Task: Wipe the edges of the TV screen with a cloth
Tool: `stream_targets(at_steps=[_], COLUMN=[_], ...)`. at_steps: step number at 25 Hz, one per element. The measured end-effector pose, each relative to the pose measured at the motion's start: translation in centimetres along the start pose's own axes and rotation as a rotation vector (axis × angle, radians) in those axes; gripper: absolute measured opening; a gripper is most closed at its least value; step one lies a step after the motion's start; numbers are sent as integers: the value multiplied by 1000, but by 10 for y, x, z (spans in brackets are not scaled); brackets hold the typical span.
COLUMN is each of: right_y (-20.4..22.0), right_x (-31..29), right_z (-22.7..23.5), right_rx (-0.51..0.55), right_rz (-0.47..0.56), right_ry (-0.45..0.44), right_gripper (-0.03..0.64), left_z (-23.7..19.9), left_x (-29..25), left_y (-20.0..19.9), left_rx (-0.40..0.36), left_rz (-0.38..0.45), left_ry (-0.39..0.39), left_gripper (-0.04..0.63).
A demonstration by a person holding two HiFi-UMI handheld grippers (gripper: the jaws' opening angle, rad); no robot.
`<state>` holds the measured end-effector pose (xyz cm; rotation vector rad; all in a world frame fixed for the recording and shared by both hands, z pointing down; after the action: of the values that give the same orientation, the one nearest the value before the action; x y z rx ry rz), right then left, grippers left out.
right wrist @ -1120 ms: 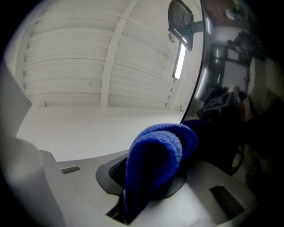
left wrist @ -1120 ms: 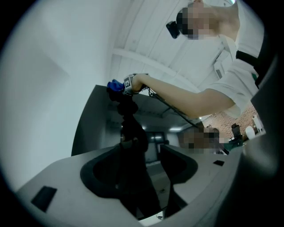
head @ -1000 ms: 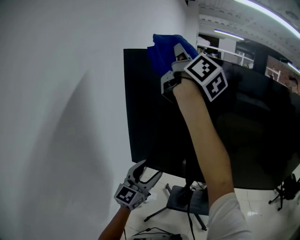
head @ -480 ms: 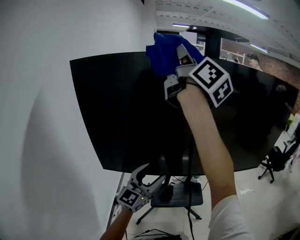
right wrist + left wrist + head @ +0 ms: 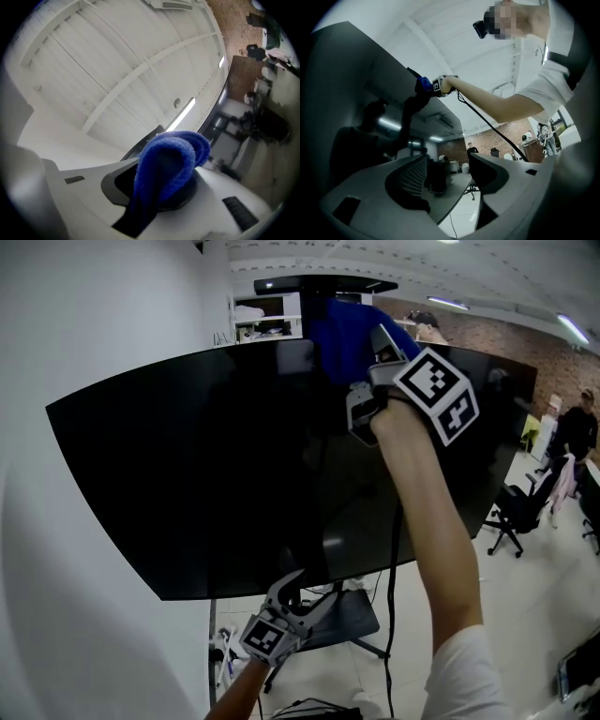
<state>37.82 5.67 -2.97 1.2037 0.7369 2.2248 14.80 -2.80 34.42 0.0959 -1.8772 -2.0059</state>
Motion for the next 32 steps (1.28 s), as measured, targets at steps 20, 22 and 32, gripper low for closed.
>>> stream_targets(at_steps=[20,22,32], right_y=[-143,-117,104], right_x=[149,184,304], right_z=[234,246,305], right_rx=[441,514,633], right_rz=[172,115,-371], right_ry=[470,402,93], right_gripper=[81,81,81], left_z=[34,35,0], left_x=[-70,-69,-44], left_y=[46,54,80], left_rx=[57,53,-65], left_rz=[41,43,-16], left_ry=[4,-41,-284], left_gripper=[270,270,253])
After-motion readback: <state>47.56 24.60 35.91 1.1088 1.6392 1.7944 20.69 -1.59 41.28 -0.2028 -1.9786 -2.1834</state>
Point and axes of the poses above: the fingertips, and each gripper's own axes: x backward along the fingers, z to its right, y out of its underside, the point moved 9 cm from there along x, backward along the fingers, and after that the axes turned 2 degrees about -z, right-handed, at the moved point
